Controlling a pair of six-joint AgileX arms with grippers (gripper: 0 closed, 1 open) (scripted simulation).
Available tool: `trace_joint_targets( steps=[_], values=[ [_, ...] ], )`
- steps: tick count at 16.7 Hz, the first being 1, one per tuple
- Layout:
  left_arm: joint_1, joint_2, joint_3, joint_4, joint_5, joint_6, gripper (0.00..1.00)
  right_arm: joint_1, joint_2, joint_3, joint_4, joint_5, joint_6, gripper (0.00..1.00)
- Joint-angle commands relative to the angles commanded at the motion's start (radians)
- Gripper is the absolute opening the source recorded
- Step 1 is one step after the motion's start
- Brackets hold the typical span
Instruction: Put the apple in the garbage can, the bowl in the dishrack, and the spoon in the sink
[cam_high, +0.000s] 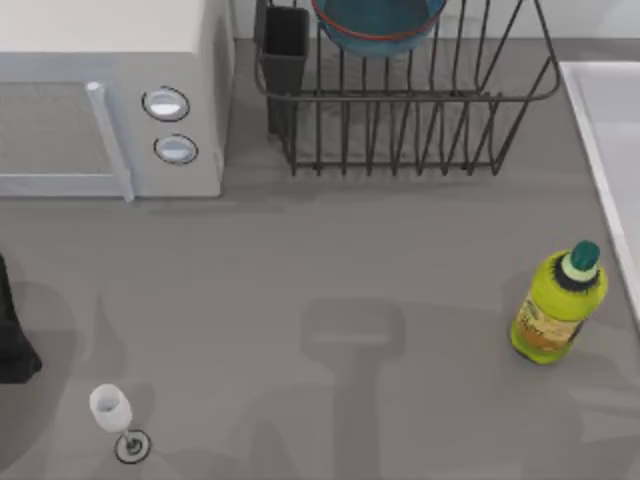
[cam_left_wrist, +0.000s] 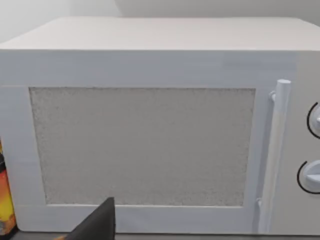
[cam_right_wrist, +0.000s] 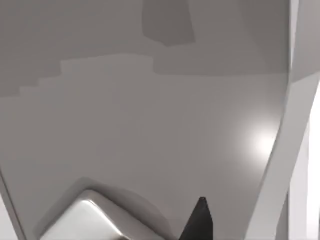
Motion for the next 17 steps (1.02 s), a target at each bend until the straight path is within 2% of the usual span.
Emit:
trace_joint_targets(
  steps=[10, 17],
  values=[
    [0.0, 0.0, 0.0, 0.0, 0.0, 0.0, 1.0, -0.068, 0.761, 1.023, -0.327, 0.016, -0.029, 0.0],
    [0.0, 0.0, 0.0, 0.0, 0.0, 0.0, 1.0, -0.013, 1.081, 1.475, -0.368, -0.005, -0.084, 0.0]
  ],
)
